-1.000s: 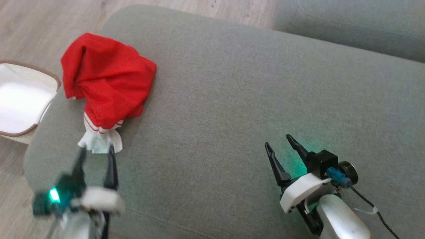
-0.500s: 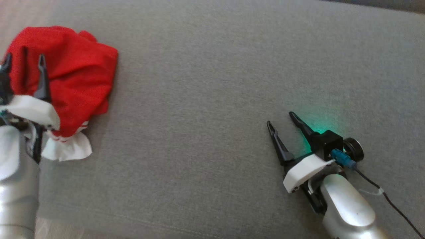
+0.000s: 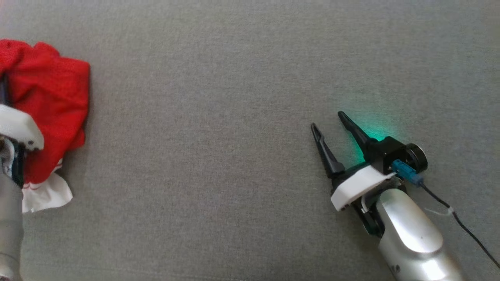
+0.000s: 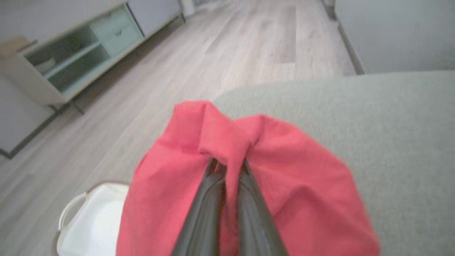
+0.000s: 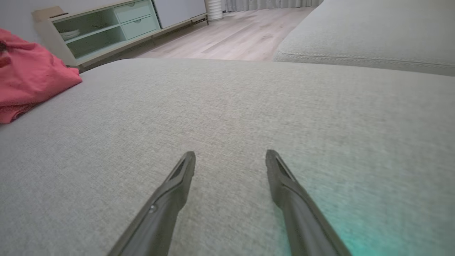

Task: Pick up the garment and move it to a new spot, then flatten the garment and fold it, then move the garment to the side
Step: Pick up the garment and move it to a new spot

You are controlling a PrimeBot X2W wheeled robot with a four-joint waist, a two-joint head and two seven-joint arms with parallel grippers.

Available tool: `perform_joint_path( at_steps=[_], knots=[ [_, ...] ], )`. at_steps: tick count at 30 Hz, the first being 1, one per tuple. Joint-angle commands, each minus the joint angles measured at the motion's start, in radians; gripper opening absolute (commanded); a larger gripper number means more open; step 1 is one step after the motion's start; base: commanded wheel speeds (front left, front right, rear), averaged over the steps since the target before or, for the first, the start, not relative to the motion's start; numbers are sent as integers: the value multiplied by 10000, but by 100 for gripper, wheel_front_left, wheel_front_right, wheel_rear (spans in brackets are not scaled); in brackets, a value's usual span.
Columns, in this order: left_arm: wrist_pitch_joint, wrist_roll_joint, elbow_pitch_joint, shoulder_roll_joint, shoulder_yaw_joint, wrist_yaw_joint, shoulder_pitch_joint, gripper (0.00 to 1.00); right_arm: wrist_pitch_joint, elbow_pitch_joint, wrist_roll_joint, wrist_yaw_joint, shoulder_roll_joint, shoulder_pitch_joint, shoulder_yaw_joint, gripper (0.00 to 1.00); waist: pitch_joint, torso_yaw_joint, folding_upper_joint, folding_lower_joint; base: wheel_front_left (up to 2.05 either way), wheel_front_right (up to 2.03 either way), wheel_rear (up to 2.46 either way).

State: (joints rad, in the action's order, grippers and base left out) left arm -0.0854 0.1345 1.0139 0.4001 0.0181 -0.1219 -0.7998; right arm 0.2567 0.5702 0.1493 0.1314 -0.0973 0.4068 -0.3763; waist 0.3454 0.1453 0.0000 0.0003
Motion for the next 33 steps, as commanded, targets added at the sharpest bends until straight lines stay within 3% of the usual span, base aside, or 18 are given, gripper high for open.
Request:
perform_joint_path(
  at_steps=[1, 6, 10, 20, 25, 26, 27, 28, 33],
  knots=[
    [-520, -167, -575, 697, 80, 90, -553, 0, 51, -70, 69, -7, 117, -269, -84, 100, -289, -200, 0, -3, 0, 0, 0],
    [-1482, -465, -1845, 327, -745, -15, -1167, 0, 51, -207, 263, -7, 318, -698, 289, 100, -1155, -727, 0, -3, 0, 0, 0],
    [-1653, -266, -3018, -358, -1568, -74, -1571, 0, 51, -357, 320, -7, 412, -1028, 267, 100, -1806, -1358, 0, -3, 0, 0, 0],
    [-1729, 2021, -5229, -2803, -3416, -86, -652, 0, 51, -928, 724, -7, 467, -1489, 504, 100, -2594, -3403, 0, -3, 0, 0, 0],
    [-1748, 2567, -5158, -3247, -3557, -4, 322, 0, 51, -1060, 847, -7, 468, -1536, 635, 100, -2594, -3963, 0, -3, 0, 0, 0],
    [-1751, 2577, -4975, -3297, -3647, 77, 597, 25, 51, -1065, 864, -7, 468, -1560, 657, 100, -2584, -4041, 0, -3, 0, 0, 0],
    [-1753, 2644, -4742, -3342, -3698, 154, 890, 71, 51, -1072, 876, -7, 469, -1586, 703, 100, -2568, -4086, 0, -3, 0, 0, 0],
    [-1755, 2685, -4488, -3372, -3732, 251, 1170, 100, 51, -1080, 880, -7, 469, -1614, 748, 100, -2548, -4108, 0, -3, 0, 0, 0],
    [-1760, 2396, -3789, -3351, -3460, 821, 2616, 100, 51, -1100, 840, -7, 469, -1758, 1119, 100, -2476, -3895, 0, -3, 0, 0, 0]
  ],
)
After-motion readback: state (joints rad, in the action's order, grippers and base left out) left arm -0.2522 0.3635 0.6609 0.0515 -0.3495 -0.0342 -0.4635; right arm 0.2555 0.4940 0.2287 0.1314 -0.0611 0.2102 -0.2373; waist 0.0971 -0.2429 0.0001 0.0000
